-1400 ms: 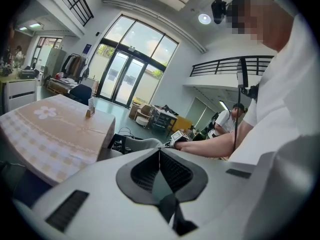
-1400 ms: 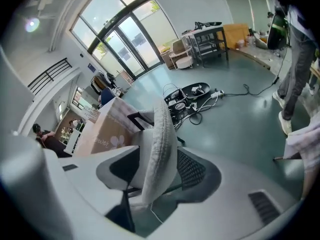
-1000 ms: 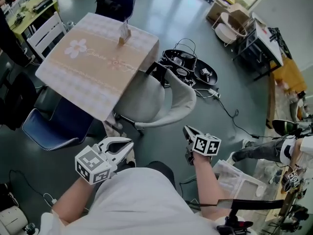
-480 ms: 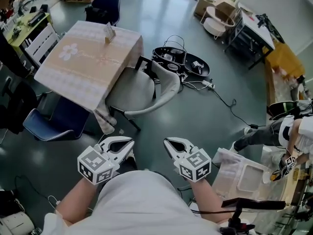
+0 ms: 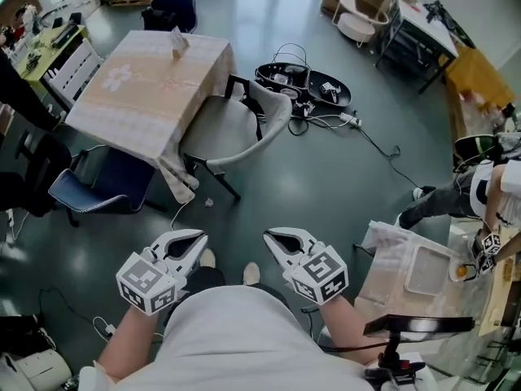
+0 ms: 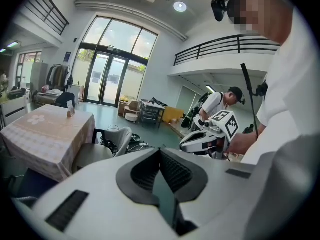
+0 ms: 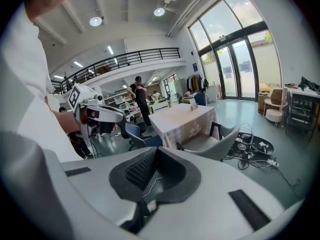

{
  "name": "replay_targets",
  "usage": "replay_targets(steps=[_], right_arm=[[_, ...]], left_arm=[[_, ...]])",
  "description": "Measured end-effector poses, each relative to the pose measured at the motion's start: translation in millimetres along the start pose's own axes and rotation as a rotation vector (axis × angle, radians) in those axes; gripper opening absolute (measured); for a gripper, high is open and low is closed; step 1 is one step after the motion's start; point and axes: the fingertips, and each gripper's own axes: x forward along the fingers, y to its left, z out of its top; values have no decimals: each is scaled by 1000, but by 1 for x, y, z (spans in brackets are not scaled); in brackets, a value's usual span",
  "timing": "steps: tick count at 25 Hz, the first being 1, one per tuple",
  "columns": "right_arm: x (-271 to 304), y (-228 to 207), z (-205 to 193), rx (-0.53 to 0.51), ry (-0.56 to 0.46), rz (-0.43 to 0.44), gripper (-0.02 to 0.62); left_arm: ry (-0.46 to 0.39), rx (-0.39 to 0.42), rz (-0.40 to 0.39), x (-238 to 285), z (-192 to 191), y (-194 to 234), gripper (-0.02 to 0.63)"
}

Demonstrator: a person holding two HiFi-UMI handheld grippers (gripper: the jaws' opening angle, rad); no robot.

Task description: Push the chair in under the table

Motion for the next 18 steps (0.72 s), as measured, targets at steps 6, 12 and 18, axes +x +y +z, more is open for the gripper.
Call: replay_targets(steps=[6, 12, 18], right_arm=[[-13, 17, 3, -21, -33, -65, 14], [2, 53, 12, -31, -57, -90, 14], [25, 107, 14, -48, -42, -107, 14]], left_arm=[[1, 36, -79, -7, 2, -18, 12], [-12, 53, -127, -40, -6, -16, 12], [17, 5, -160, -81, -32, 1, 12]])
